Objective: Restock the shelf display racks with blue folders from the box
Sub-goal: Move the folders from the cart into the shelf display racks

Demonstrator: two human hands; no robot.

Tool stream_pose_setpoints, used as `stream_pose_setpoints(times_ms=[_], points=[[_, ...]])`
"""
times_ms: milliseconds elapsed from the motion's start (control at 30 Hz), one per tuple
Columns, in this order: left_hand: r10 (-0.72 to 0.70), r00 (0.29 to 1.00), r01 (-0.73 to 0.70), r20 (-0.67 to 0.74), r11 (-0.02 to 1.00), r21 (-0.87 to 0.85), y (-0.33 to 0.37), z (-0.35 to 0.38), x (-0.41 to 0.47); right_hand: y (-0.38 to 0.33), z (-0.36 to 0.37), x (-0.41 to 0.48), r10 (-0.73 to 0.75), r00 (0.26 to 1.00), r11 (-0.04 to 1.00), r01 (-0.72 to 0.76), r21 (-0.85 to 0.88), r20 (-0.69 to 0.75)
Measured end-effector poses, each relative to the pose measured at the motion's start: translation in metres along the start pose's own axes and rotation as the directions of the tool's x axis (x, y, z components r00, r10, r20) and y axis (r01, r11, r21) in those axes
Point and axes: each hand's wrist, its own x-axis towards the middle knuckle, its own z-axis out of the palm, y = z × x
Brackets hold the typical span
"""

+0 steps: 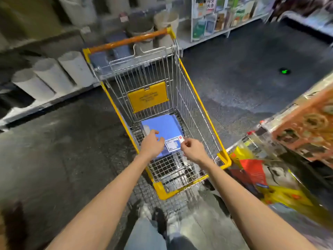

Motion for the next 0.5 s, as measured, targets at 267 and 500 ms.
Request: stream_pose_setpoints(times_ms=[267,500], points=[[-0.273,0.956,0.282,0.108,0.957,-0.073,-0.040,0.029,0.150,0.018,0.041,0.121,0.158,0.986,0.987,-0.160,0.036,0.057],[-0.443,0.890,0.452,0.108,0.889,-0.076,-0.086,0.051,0.269,0.025,0.093,0.231,0.312,0.950,0.949,-0.312,0.047,0.004]])
